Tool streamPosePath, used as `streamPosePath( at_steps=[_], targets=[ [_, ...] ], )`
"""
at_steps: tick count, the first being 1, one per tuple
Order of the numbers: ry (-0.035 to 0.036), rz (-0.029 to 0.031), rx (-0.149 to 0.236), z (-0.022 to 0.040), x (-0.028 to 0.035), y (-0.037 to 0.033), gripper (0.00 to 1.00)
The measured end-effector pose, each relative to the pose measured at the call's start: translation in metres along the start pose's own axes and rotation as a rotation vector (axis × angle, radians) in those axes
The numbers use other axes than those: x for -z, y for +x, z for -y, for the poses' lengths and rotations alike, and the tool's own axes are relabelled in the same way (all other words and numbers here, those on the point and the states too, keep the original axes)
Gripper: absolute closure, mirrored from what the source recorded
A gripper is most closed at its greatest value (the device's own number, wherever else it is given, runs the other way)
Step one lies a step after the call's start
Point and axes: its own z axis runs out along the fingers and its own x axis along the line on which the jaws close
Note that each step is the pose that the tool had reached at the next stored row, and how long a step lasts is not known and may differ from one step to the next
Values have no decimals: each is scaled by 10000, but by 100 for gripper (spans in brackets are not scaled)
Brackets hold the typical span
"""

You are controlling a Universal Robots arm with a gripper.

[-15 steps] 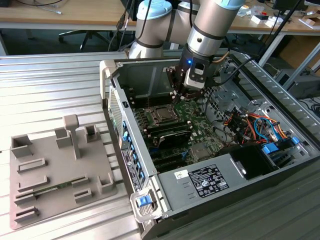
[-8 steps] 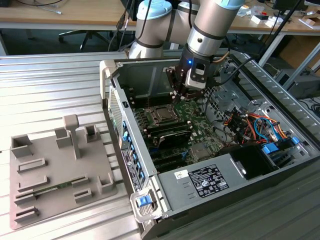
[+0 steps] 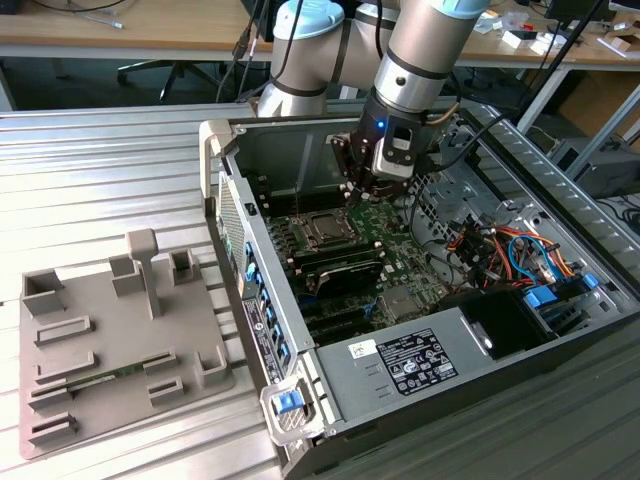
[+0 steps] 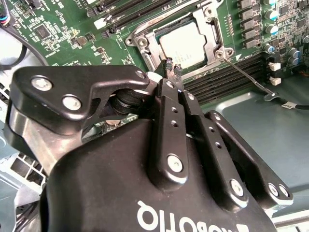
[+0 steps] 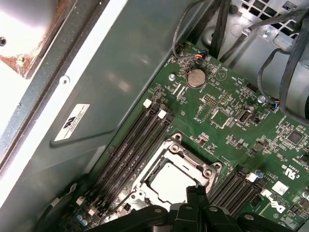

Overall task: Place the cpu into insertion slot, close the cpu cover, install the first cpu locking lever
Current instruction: 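Install the first cpu locking lever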

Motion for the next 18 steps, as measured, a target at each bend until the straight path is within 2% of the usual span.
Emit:
streamPosePath(
  at_steps=[18],
  targets=[
    [31, 40, 848, 0, 0, 0, 89]
  ],
)
